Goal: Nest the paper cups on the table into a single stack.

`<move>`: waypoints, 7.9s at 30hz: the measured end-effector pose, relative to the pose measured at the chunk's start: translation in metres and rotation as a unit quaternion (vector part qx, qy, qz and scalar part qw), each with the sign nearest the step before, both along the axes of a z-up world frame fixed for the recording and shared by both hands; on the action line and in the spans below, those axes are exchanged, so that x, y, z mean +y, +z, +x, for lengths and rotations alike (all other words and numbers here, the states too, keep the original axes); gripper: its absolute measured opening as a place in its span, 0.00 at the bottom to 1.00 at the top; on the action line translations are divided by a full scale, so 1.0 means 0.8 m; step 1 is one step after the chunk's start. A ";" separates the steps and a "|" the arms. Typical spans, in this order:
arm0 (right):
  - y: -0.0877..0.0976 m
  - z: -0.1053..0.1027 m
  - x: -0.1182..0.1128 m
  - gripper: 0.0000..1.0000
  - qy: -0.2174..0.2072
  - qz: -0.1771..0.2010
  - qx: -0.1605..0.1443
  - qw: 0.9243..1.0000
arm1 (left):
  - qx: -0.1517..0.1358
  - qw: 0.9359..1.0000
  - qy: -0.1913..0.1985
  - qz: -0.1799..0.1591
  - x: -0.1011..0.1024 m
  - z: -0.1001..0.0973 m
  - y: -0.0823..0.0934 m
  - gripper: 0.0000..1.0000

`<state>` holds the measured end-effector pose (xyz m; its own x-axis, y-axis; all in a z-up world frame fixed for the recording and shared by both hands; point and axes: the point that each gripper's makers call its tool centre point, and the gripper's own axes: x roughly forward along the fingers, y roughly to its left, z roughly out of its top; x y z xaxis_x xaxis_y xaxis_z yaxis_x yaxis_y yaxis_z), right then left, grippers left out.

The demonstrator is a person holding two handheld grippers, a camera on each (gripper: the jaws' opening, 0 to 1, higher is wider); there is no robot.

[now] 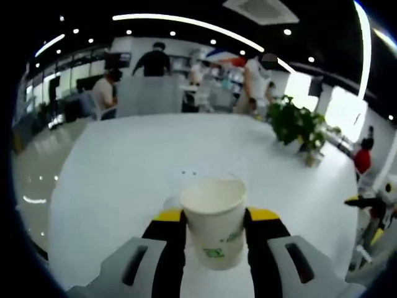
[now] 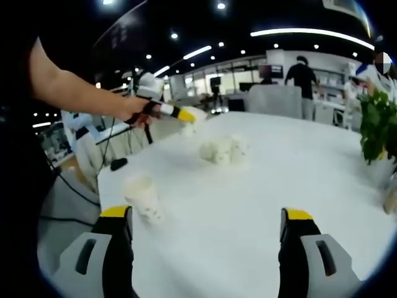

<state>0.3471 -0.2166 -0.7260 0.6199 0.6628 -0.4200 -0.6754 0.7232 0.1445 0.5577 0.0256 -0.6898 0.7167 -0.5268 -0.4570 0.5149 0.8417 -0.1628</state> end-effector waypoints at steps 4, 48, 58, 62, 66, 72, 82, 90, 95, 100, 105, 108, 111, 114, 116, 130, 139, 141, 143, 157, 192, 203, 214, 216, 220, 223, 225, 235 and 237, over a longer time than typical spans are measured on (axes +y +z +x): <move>0.006 0.008 -0.001 1.00 -0.006 -0.001 -0.025 1.000 | -0.060 0.998 -0.004 -0.001 0.003 0.003 0.025 0.36; 0.030 0.013 0.008 1.00 0.016 0.014 -0.116 0.993 | -0.161 0.986 -0.045 -0.022 -0.012 -0.033 0.091 0.36; 0.032 0.009 0.004 1.00 -0.004 0.026 -0.122 0.992 | -0.167 0.984 -0.056 -0.029 -0.027 -0.049 0.101 0.37; 0.032 0.007 0.004 0.97 -0.008 0.029 -0.119 0.992 | -0.172 0.983 -0.063 -0.032 -0.032 -0.056 0.107 0.37; 0.031 0.005 0.005 0.99 -0.008 0.024 -0.120 0.992 | -0.176 0.981 -0.071 -0.036 -0.038 -0.065 0.112 0.37; 0.036 0.003 0.009 1.00 -0.008 0.027 -0.120 0.992 | -0.180 0.980 -0.076 -0.041 -0.039 -0.078 0.118 0.37; 0.038 -0.001 0.019 0.97 -0.002 0.023 -0.125 0.992 | -0.181 0.979 -0.084 -0.049 -0.040 -0.097 0.127 0.37; 0.039 -0.004 0.016 0.99 -0.009 0.026 -0.126 0.992 | -0.188 0.976 -0.098 -0.052 -0.051 -0.113 0.128 0.37; 0.044 -0.004 0.009 1.00 -0.020 0.028 -0.129 0.991 | -0.190 0.974 -0.111 -0.056 -0.064 -0.126 0.131 0.38; 0.050 -0.005 0.006 1.00 -0.029 0.032 -0.133 0.990 | -0.191 0.973 -0.112 -0.062 -0.070 -0.137 0.133 0.38; 0.054 -0.008 0.006 1.00 -0.029 0.033 -0.135 0.990 | -0.191 0.974 -0.107 -0.066 -0.067 -0.146 0.133 0.37; 0.056 -0.009 0.007 1.00 -0.030 0.034 -0.136 0.990 | -0.197 0.972 -0.115 -0.060 -0.070 -0.156 0.133 0.37; 0.055 -0.012 0.008 1.00 -0.030 0.035 -0.134 0.990 | -0.205 0.969 -0.125 -0.057 -0.073 -0.165 0.135 0.37; 0.056 -0.014 0.009 1.00 -0.029 0.033 -0.133 0.990 | -0.213 0.967 -0.132 -0.050 -0.075 -0.175 0.133 0.38; 0.057 -0.014 0.009 1.00 -0.028 0.032 -0.134 0.990 | -0.216 0.965 -0.141 -0.045 -0.078 -0.183 0.131 0.37; 0.059 -0.017 0.014 1.00 -0.025 0.031 -0.132 0.990 | -0.216 0.962 -0.156 -0.049 -0.078 -0.219 0.123 0.36; 0.059 -0.018 0.013 0.99 -0.024 0.029 -0.131 0.991 | -0.213 0.962 -0.163 -0.053 -0.075 -0.235 0.115 0.36; 0.059 -0.018 0.013 0.99 -0.022 0.028 -0.131 0.991 | -0.213 0.961 -0.165 -0.054 -0.075 -0.239 0.113 0.36; 0.059 -0.018 0.014 0.99 -0.023 0.029 -0.131 0.991 | -0.213 0.961 -0.170 -0.057 -0.075 -0.245 0.112 0.36; 0.057 -0.017 0.014 0.99 -0.023 0.031 -0.127 0.991 | -0.219 0.957 -0.177 -0.069 -0.079 -0.261 0.115 0.36; 0.047 -0.021 0.015 0.97 -0.023 0.032 -0.115 0.993 | -0.218 0.959 -0.166 -0.075 -0.095 -0.276 0.084 0.36; 0.042 -0.024 0.010 0.97 -0.026 0.028 -0.109 0.993 | -0.209 0.961 -0.162 -0.079 -0.099 -0.272 0.055 0.36; 0.044 -0.023 0.003 0.97 -0.028 0.024 -0.107 0.994 | -0.199 0.964 -0.161 -0.077 -0.102 -0.274 0.028 0.36; 0.043 -0.024 0.003 0.97 -0.027 0.023 -0.106 0.994 | -0.195 0.965 -0.161 -0.074 -0.101 -0.275 0.020 0.36; 0.042 -0.024 0.003 0.97 -0.029 0.025 -0.105 0.994 | -0.190 0.966 -0.160 -0.067 -0.100 -0.276 0.007 0.36; 0.041 -0.025 0.003 0.97 -0.028 0.024 -0.103 0.994 | -0.185 0.968 -0.155 -0.065 -0.097 -0.274 -0.001 0.36; 0.041 -0.025 0.004 0.97 -0.027 0.024 -0.103 0.994 | -0.177 0.970 -0.156 -0.058 -0.096 -0.275 -0.012 0.36; 0.042 -0.026 0.003 0.97 -0.027 0.024 -0.103 0.994 | -0.155 0.973 -0.160 -0.054 -0.099 -0.281 -0.033 0.36; 0.041 -0.026 0.003 0.97 -0.028 0.023 -0.102 0.994 | -0.152 0.974 -0.163 -0.052 -0.100 -0.283 -0.037 0.36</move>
<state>0.3262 -0.2140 -0.6931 0.7254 0.6408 -0.2512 -0.6531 0.7560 0.0425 0.3314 -0.0542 -0.7197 0.5980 -0.7805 -0.1821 0.7891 0.6132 -0.0372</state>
